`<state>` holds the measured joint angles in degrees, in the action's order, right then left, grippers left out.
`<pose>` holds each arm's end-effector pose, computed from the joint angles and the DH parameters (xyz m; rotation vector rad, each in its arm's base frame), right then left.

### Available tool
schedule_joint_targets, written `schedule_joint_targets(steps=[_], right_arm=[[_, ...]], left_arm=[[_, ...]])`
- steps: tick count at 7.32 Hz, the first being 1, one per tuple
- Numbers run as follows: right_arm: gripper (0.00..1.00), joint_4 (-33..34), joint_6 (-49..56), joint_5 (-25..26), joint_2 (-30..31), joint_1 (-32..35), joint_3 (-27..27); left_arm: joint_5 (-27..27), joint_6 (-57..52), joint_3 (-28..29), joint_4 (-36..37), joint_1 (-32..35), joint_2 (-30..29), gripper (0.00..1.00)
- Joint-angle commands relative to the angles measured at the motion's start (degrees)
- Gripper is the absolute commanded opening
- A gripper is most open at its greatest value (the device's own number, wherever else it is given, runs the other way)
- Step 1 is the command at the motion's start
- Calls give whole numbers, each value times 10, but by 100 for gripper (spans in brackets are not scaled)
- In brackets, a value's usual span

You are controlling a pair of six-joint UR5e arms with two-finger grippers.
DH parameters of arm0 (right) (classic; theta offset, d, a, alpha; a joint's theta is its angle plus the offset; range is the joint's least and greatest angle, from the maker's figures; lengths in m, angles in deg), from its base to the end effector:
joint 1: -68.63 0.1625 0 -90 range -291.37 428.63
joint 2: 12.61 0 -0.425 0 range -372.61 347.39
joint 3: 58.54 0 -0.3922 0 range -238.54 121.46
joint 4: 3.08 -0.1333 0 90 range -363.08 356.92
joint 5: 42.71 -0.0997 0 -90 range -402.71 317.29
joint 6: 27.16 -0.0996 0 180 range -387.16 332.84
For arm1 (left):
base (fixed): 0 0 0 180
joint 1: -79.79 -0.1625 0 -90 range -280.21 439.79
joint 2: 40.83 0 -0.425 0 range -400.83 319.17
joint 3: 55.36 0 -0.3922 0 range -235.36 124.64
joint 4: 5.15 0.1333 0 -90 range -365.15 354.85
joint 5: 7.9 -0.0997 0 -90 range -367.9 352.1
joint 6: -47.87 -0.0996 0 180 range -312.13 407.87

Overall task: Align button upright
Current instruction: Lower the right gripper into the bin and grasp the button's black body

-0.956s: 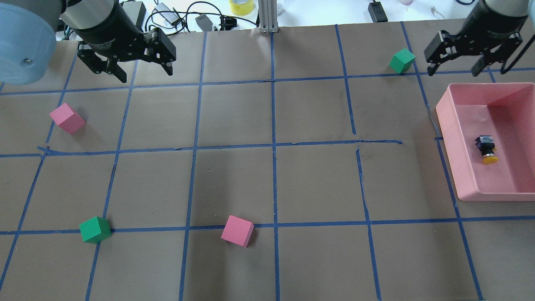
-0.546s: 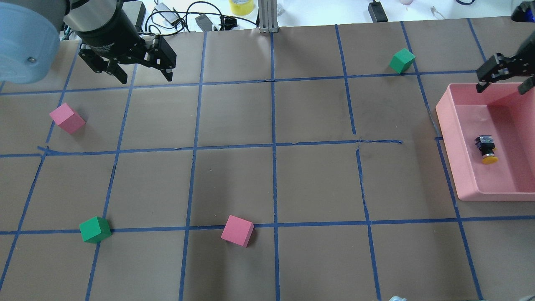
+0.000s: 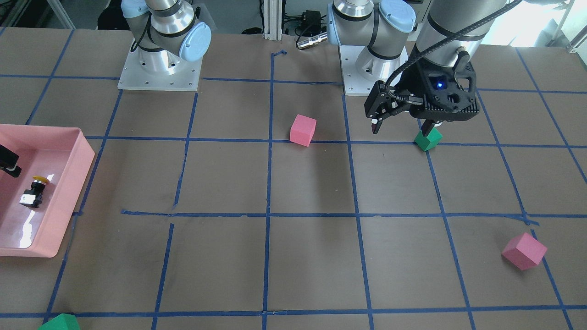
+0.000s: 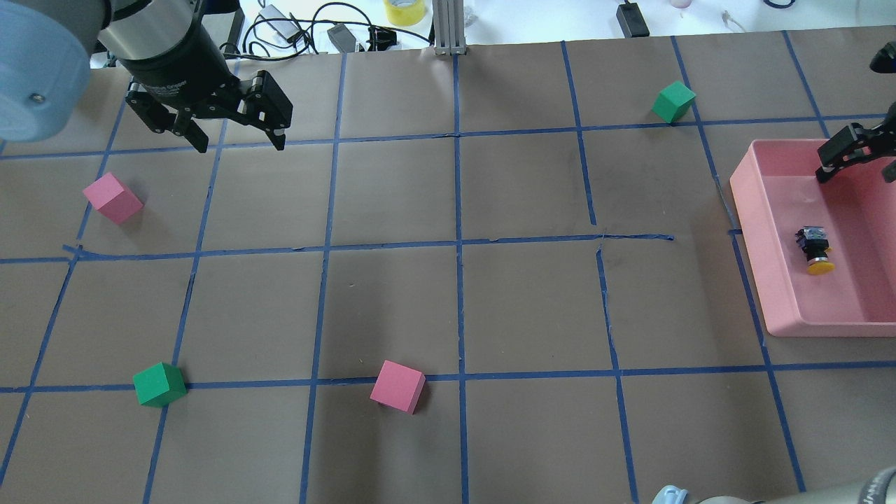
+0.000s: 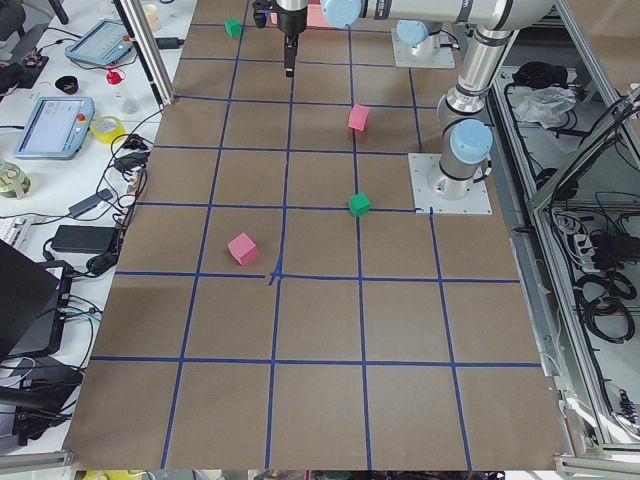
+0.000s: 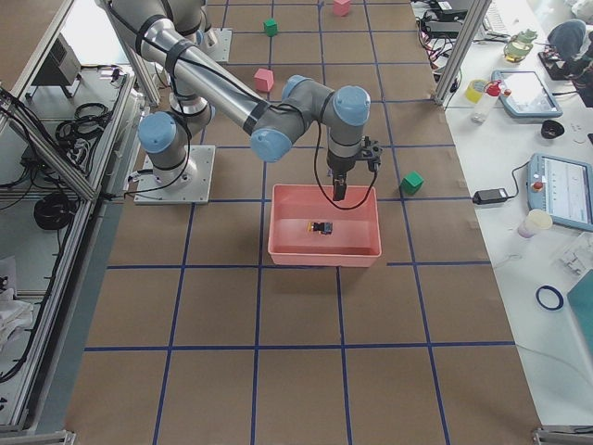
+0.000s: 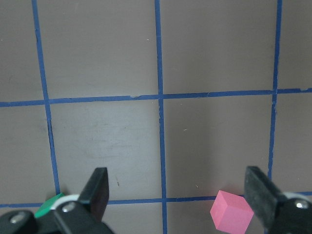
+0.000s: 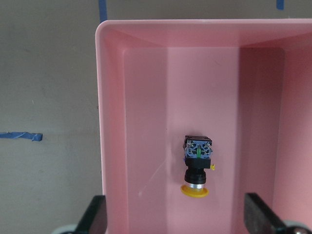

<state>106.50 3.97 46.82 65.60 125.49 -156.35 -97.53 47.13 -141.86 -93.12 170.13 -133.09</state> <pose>-0.1916 -0.5389 0.3473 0.0550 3.1340 -0.0064 -0.1370 -0.5133 0.5019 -0.0298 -3.1339 0.0895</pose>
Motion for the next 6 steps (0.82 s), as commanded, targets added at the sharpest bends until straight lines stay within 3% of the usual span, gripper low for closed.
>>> schedule_joint_targets(steps=[1,3,5,6], right_arm=[[98,32,16,-4,-4,-6,-28],[98,74,19,15,-30,-23,-52],[98,167,58,7,-47,-46,-99],[99,177,60,4,-48,-47,-115]], left_arm=[[-1,0,0,-1,-2,1,100],[-1,0,0,0,-3,1,100],[-1,0,0,0,-3,1,100],[-2,0,-1,0,-3,3,100]])
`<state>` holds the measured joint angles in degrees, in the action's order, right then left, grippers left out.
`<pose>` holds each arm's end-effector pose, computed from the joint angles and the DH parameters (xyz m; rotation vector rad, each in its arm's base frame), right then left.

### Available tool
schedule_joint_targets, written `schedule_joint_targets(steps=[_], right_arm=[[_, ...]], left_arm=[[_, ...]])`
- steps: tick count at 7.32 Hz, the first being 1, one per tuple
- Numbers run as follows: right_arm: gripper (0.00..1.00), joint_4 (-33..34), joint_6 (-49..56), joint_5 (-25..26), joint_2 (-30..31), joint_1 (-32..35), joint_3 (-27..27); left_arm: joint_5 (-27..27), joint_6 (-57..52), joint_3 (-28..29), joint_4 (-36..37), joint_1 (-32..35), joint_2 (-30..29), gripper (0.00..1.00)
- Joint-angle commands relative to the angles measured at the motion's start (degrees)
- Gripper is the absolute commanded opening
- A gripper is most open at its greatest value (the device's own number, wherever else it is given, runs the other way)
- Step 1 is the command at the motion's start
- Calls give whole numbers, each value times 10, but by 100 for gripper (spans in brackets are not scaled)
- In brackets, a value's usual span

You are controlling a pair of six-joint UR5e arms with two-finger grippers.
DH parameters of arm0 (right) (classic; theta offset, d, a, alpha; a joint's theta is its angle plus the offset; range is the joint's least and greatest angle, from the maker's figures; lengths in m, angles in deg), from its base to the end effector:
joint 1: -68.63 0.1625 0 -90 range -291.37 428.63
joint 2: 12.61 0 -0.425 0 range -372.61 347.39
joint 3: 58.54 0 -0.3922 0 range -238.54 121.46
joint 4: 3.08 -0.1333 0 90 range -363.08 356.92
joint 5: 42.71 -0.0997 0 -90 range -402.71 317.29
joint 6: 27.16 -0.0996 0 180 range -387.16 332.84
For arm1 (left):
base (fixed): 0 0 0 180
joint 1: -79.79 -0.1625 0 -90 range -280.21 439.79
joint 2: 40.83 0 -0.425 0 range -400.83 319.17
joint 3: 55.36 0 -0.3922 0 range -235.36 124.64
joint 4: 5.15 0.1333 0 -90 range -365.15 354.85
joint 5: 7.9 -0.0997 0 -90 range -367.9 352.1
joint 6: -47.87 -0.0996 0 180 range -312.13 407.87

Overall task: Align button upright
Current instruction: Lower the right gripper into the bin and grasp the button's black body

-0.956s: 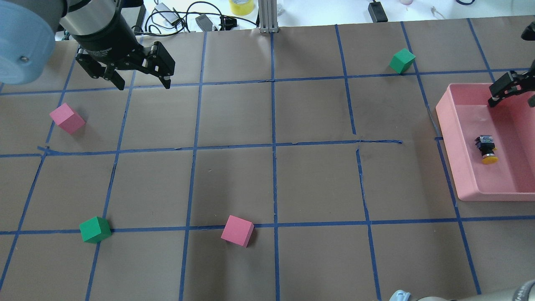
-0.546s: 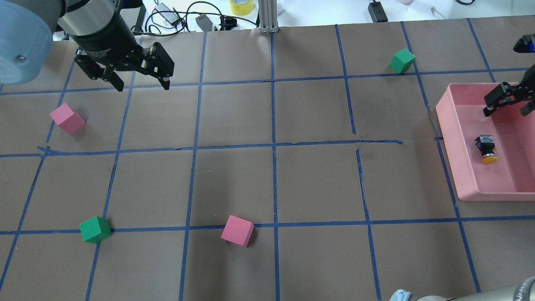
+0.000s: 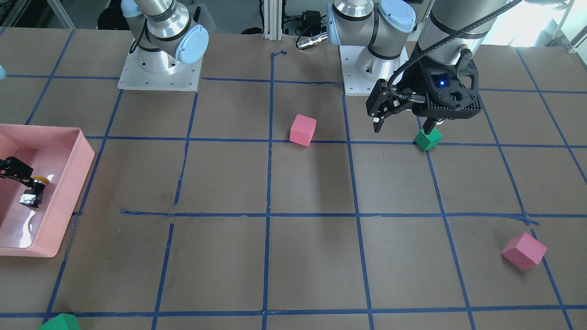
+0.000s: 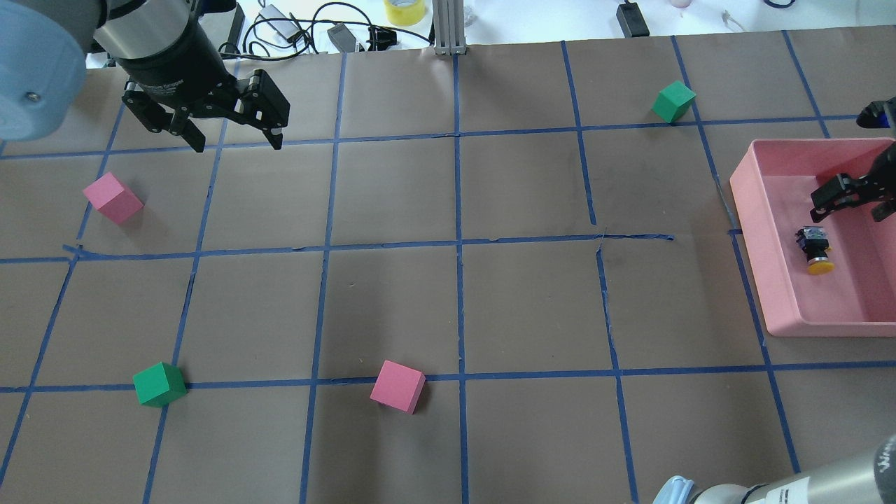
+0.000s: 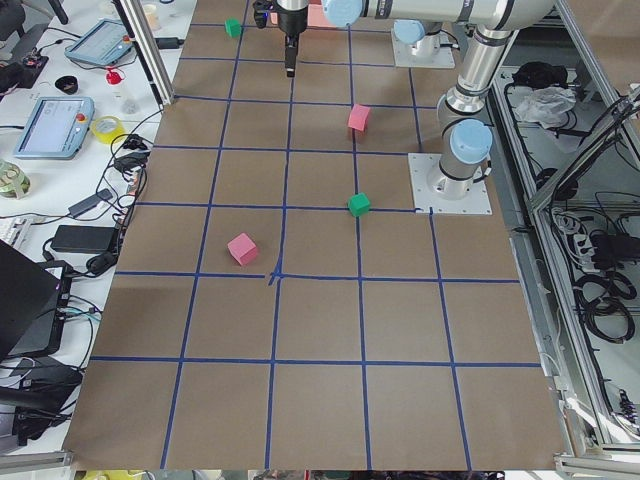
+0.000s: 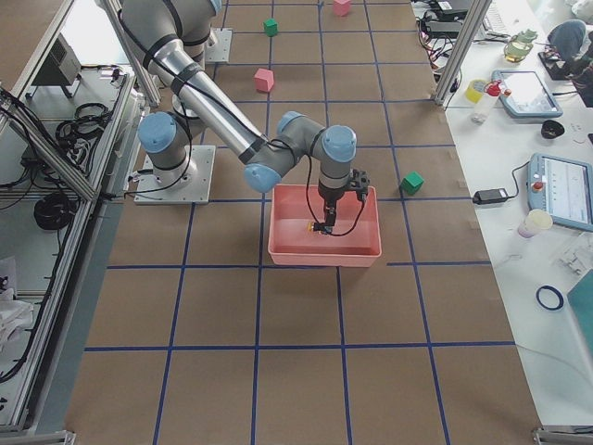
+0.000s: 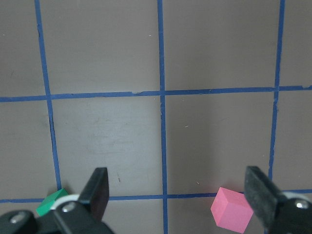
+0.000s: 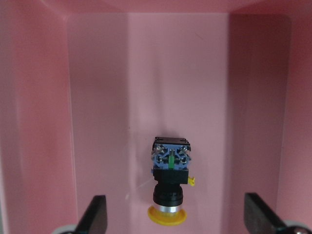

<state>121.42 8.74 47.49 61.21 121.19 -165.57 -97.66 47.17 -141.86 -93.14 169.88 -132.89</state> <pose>-0.2279 -0.5163 0.2585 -0.0421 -3.1250 0.0250 -0.1345 -0.5127 0.5037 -0.0218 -3.1362 0.0945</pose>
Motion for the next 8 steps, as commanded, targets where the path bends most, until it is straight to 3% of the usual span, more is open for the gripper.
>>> schedule_joint_targets(steps=[1,7,8], right_arm=[[99,29,13,-2,-8,-4,-25],[100,31,14,3,-25,-4,-20],[100,66,13,-1,-35,-4,-21]], left_arm=[[0,1,-2,0,0,1,100],[6,1,-1,3,-1,-1,100],[5,1,-2,3,-1,-1,100]])
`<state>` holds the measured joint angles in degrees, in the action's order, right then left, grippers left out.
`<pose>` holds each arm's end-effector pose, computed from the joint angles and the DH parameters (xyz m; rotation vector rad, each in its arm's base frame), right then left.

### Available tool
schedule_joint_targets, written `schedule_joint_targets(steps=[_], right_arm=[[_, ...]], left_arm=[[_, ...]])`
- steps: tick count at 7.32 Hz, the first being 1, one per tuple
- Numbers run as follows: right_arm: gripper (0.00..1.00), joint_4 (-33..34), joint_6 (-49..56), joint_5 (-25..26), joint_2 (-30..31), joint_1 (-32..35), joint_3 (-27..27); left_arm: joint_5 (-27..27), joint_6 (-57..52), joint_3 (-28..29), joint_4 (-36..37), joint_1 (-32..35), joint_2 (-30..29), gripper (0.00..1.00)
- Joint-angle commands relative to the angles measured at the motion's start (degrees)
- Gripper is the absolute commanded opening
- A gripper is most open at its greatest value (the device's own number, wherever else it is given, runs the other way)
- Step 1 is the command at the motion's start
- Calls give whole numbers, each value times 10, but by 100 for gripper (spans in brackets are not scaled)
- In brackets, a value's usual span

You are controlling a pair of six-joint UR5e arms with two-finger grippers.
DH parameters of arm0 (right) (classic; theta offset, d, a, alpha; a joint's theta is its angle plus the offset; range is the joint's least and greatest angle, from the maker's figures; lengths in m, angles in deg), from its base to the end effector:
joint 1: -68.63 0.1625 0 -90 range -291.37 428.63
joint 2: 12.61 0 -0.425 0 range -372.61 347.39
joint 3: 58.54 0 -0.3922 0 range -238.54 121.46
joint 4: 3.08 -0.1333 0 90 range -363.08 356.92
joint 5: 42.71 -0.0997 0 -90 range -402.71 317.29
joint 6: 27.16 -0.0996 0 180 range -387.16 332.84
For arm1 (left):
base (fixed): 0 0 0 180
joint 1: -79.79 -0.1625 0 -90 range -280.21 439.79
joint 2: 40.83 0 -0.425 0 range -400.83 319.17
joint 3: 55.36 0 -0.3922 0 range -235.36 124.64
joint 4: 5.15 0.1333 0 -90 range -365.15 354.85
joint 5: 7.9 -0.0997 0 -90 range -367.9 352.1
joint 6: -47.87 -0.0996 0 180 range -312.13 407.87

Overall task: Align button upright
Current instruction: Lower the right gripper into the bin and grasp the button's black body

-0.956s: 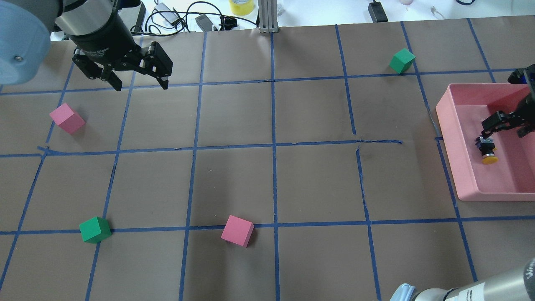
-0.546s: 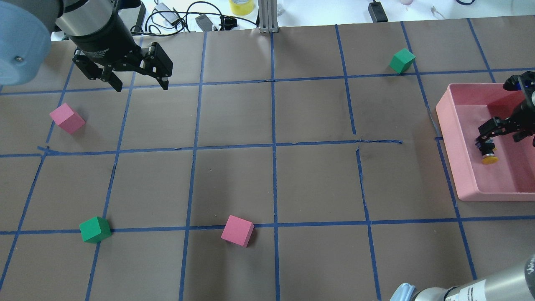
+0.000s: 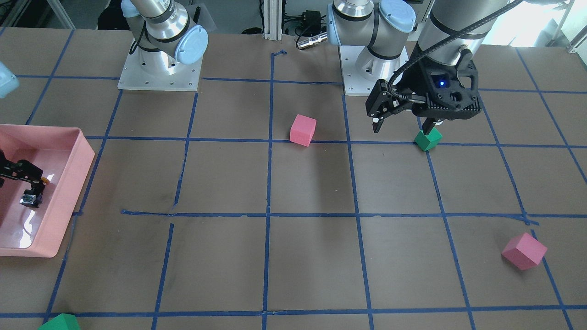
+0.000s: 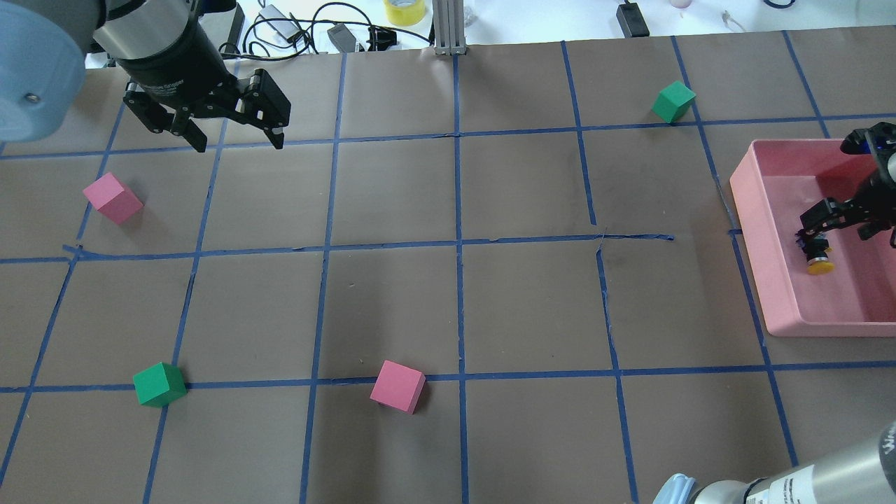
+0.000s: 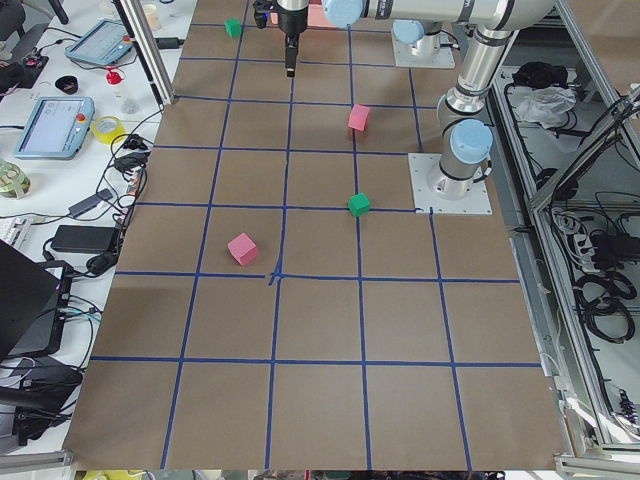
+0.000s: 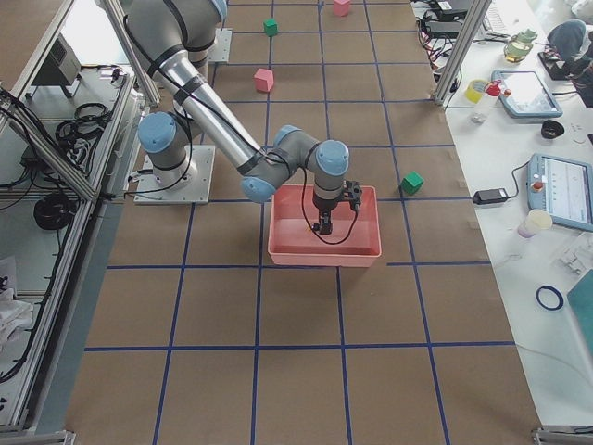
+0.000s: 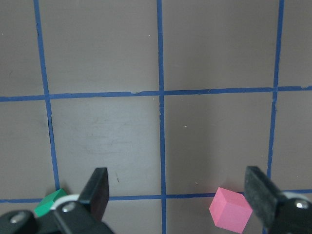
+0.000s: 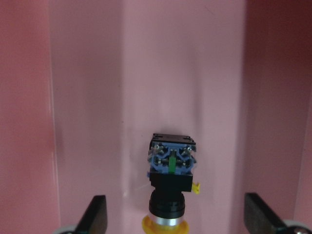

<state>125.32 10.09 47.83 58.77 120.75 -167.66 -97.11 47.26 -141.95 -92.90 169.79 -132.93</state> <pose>-0.2312 -0.5128 0.2268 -0.0173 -3.1270 0.0053 -0.1347 -0.5134 0.5030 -0.0173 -3.1266 0.0973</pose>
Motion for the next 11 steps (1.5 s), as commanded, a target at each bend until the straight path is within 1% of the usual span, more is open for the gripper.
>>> schedule_joint_targets(steps=[1,3,4,7,8,10,11], right_arm=[[100,29,-1,-5,-21,0,3],[100,31,-12,-11,-34,0,4],[100,32,-11,-21,-41,0,3],[100,31,-9,-13,-43,0,3],[96,30,-9,-12,-43,0,2],[60,24,-3,-8,-42,0,3],[42,21,2,2,-42,0,3]], left_arm=[[-4,0,-1,0,1,0,100],[0,2,-2,4,1,0,100],[0,2,-2,6,1,0,100],[-2,1,0,11,1,0,100],[-2,1,-1,12,1,1,100],[-2,1,-5,19,1,2,100],[-3,2,-4,19,1,2,100]])
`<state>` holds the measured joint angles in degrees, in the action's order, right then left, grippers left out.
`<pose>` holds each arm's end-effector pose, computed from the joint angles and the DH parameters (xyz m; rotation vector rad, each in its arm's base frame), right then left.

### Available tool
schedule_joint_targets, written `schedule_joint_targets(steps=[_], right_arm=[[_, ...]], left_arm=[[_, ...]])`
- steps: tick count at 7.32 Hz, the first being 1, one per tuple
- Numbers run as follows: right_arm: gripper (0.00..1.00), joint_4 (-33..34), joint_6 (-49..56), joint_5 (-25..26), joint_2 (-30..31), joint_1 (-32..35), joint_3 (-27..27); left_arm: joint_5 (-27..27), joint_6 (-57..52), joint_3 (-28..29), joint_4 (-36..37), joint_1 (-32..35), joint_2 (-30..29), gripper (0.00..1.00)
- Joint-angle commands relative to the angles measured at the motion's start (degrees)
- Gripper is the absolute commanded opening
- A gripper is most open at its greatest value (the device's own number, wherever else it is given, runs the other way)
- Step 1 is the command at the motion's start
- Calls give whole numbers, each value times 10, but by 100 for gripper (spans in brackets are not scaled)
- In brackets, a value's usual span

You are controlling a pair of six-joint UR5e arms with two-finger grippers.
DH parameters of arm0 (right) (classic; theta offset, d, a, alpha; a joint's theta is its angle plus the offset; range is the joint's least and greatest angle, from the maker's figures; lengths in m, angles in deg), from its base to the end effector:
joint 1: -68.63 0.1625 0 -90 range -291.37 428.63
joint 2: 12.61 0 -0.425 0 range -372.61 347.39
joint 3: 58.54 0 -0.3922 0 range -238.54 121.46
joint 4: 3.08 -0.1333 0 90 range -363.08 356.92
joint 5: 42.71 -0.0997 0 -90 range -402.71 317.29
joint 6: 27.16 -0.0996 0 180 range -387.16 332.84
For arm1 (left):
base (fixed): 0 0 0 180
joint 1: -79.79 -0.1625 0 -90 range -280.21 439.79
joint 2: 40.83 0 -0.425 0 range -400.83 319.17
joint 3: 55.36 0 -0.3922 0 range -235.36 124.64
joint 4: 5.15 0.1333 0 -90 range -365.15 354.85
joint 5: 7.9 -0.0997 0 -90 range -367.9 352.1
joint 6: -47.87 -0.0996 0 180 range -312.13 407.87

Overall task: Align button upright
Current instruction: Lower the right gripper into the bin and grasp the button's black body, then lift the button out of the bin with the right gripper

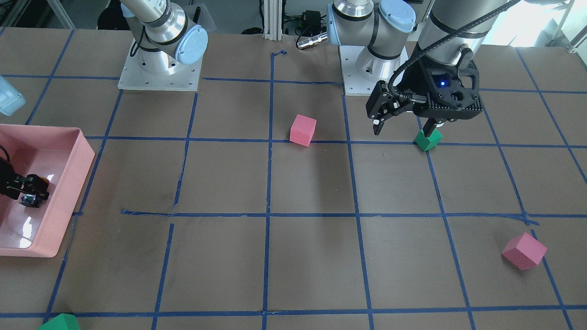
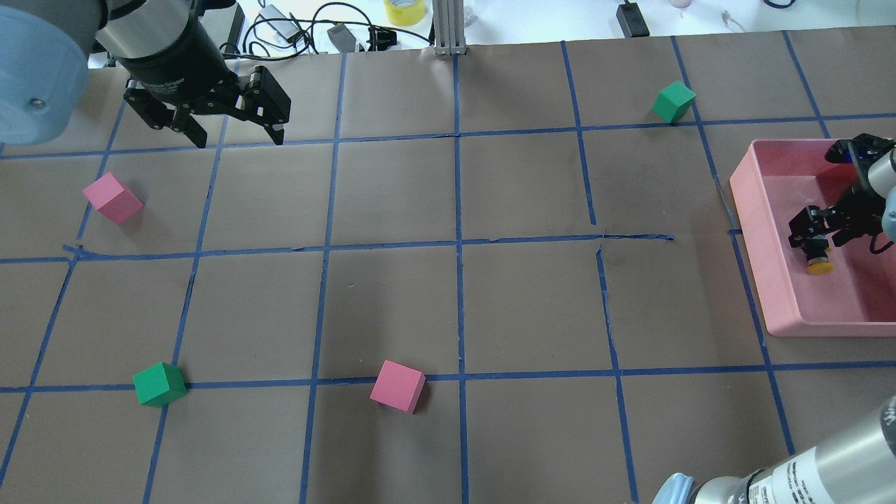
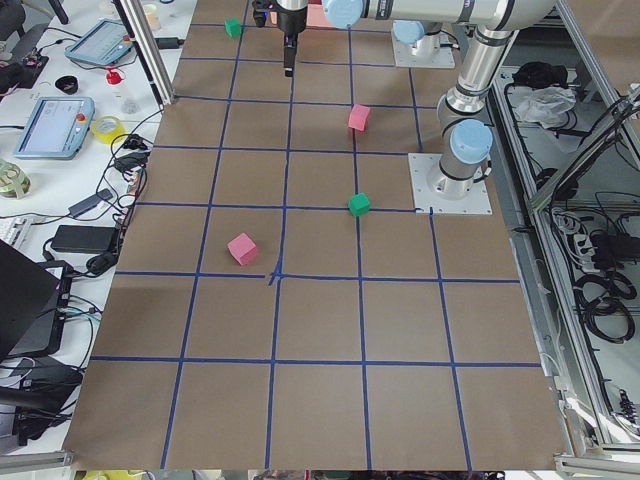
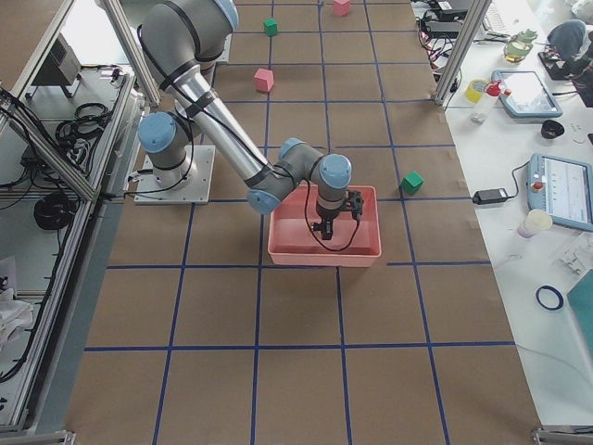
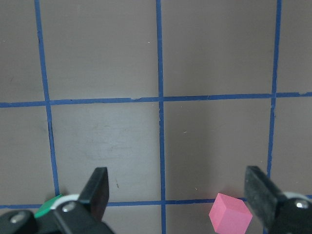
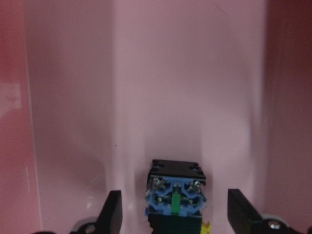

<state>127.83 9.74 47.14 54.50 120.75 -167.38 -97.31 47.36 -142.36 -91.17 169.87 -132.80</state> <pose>-0.2361 -0.5211 0.1920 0.0268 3.1307 0.0153 -0.1350 -0.5146 0.5038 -0.0168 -3.1286 0.1369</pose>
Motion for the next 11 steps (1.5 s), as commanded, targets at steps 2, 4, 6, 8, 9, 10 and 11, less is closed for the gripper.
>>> schedule_joint_targets(steps=[2,4,6,8,9,10,11], right_arm=[[2,-5,4,35,1,0,0],[0,-17,5,31,14,2,11],[0,-149,5,28,48,16,107],[0,-200,2,28,55,69,178],[0,-231,-6,27,73,103,186],[0,-233,-38,26,78,150,186],[0,-229,-69,23,79,206,188]], left_arm=[[0,29,-4,5,1,-1,100],[0,30,-5,9,1,-1,100],[5,34,-4,18,1,-4,100],[5,34,-4,18,1,-5,100],[6,34,-3,18,1,-6,100],[5,34,-3,18,1,-6,100],[6,34,-2,18,1,-6,100]])
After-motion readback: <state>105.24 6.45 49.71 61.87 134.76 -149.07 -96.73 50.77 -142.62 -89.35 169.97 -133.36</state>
